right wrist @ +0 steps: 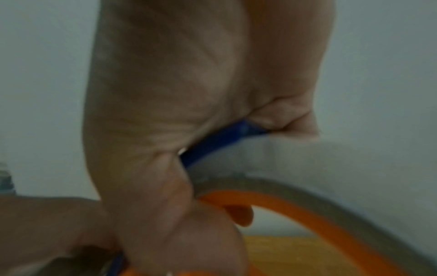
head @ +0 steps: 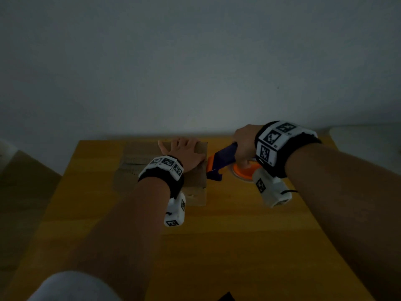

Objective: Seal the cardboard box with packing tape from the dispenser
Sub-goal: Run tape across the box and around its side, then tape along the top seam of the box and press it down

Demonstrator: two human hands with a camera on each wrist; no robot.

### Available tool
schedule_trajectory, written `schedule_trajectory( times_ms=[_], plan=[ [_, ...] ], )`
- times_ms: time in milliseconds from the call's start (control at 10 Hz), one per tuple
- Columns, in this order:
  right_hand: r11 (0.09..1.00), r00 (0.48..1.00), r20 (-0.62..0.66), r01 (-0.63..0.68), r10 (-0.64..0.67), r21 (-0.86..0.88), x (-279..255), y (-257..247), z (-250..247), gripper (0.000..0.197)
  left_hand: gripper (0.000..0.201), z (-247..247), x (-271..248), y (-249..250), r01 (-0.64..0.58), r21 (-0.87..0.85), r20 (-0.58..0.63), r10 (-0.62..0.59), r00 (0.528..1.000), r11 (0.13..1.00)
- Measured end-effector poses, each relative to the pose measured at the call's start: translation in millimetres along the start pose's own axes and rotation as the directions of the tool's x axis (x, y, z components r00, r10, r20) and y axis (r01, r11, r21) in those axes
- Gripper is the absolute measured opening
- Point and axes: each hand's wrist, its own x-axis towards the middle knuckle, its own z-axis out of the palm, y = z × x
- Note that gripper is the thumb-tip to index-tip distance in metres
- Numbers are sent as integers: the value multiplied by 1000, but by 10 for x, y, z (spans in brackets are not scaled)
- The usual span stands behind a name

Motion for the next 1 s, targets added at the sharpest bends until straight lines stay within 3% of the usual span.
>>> schedule_trajectory(
  times_ms=[100, 200, 300, 400, 500, 700, 900, 1000],
  plan=[
    [992, 998, -67, 2, -11, -129, -20, -72, -31, 38, 59, -32, -6, 11, 6, -1, 15, -6, 1000, 1000],
    [989, 995, -100, 13, -28, -144, -17, -111, -11, 31, 60, -51, -10, 15, 12, 13, 30, -13, 999, 1000],
    [993, 990, -135, 22, -38, -118, -17, -105, 56, 38, 60, -66, -17, 8, 9, 13, 37, -9, 999, 1000],
    [999, 998, -57, -36, 36, -3, -45, -58, 207, 44, 58, -63, -44, 5, -2, 2, 35, 1, 999, 1000],
    [987, 987, -69, -139, 145, 81, -54, -17, 413, 30, 60, -70, -43, -26, -17, 11, 42, 17, 999, 1000],
    [873, 940, -87, -269, 330, 406, -26, 122, 236, 45, 65, -342, -13, -179, -110, -52, 36, 112, 993, 993],
    [734, 940, -50, -229, 338, 639, 35, 58, 198, 45, 94, -479, -182, -722, -47, 42, 160, 40, 986, 998],
    [704, 929, -62, -231, 364, 672, 60, -22, 261, 44, 95, -422, -221, -800, -35, 112, 99, 24, 995, 993]
  ],
)
